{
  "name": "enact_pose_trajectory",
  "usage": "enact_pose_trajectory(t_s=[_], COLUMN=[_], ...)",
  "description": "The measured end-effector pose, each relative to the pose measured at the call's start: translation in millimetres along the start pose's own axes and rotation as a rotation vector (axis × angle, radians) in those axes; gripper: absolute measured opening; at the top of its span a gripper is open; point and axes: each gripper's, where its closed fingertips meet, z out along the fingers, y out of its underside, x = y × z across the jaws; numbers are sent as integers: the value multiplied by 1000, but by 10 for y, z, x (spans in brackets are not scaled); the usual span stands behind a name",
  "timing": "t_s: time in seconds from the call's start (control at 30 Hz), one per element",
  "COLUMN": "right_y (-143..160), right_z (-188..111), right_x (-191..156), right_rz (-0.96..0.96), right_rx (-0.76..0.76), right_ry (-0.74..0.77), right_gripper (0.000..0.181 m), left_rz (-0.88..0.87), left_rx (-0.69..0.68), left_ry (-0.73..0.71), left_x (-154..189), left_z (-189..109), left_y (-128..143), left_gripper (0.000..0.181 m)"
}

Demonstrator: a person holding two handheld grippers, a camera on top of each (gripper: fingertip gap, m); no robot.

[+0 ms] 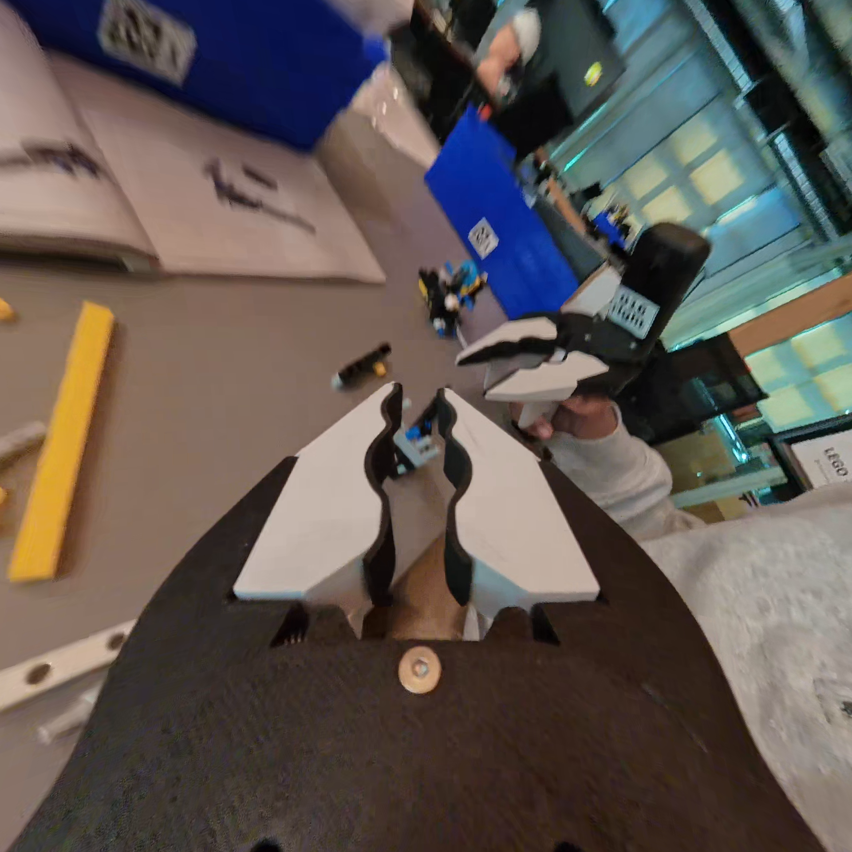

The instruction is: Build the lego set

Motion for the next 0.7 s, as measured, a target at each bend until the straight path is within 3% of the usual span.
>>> enact_pose_trajectory(t_s=[0.17, 0.33, 0.7], right_y=[146, 189, 117], right_z=[206, 290, 257], right_x=[-117, -158, -96], right_rz=[-83, -162, -106], right_rx=[-129, -178, -79], right_ry=[-51, -38, 4], right_gripper=[31, 29, 29], left_rz=[21, 42, 43], left_rx=[-138, -181, -175], left_ry=[-81, -86, -97], left_x=[-63, -41, -5], left_z=[163, 277, 288], left_y=[374, 436, 426], left_gripper=[20, 21, 21])
